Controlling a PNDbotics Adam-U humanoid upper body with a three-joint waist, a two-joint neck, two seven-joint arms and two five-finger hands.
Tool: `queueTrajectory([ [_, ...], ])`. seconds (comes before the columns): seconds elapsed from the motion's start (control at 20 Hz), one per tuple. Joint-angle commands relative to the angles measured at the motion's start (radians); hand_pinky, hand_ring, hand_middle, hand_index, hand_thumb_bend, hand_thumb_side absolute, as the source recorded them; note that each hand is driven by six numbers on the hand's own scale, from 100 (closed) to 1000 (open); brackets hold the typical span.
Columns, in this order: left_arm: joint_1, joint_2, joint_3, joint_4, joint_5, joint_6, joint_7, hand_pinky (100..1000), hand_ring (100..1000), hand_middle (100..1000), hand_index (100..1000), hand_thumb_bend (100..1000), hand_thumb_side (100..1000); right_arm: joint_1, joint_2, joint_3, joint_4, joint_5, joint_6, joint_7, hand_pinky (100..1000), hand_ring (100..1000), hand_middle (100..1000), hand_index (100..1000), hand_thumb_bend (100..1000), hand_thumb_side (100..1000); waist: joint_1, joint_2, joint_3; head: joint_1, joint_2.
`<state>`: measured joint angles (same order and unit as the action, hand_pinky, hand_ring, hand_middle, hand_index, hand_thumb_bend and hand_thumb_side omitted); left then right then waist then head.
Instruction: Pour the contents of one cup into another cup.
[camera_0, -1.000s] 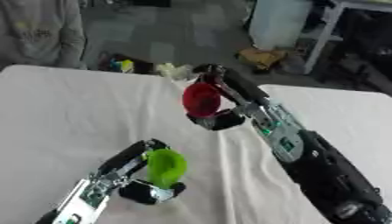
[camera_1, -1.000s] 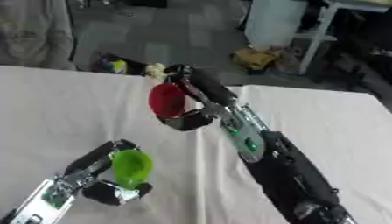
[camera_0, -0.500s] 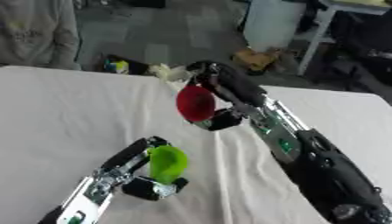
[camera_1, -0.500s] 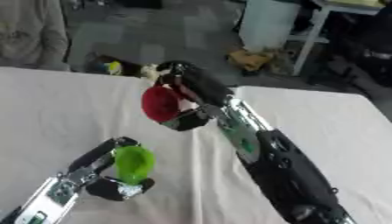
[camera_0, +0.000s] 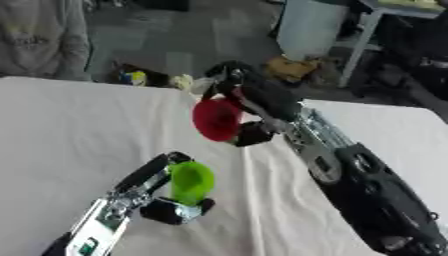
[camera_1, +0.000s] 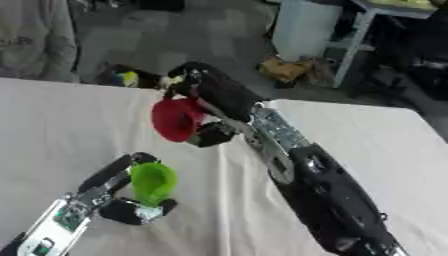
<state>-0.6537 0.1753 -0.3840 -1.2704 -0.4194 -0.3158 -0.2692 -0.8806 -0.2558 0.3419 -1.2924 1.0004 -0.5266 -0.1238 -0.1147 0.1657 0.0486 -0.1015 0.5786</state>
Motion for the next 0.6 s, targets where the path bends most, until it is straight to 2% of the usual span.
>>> queueTrajectory([
  [0.05,-0.027,-0.011,0.013,-0.006,-0.001,0.001,0.008,464,339,409,538,190,390,-0.024,-0.01,-0.001,-0.037,0.05,-0.008,-0.023,857,803,249,668,100,100,0.003,-0.021,-0.004,0.003,-0.006],
  [0.35,-0.032,-0.014,0.018,-0.004,0.002,0.004,0.013,464,339,409,538,189,389,-0.024,-0.011,0.006,-0.057,0.114,-0.019,-0.054,855,796,260,682,100,100,0.002,-0.022,-0.006,0.006,-0.006],
  [0.6,-0.032,-0.014,0.019,-0.005,0.003,0.005,0.014,464,338,408,538,190,389,-0.025,-0.012,0.008,-0.056,0.131,-0.023,-0.067,852,783,280,703,100,100,0.003,-0.023,-0.005,0.006,-0.006],
])
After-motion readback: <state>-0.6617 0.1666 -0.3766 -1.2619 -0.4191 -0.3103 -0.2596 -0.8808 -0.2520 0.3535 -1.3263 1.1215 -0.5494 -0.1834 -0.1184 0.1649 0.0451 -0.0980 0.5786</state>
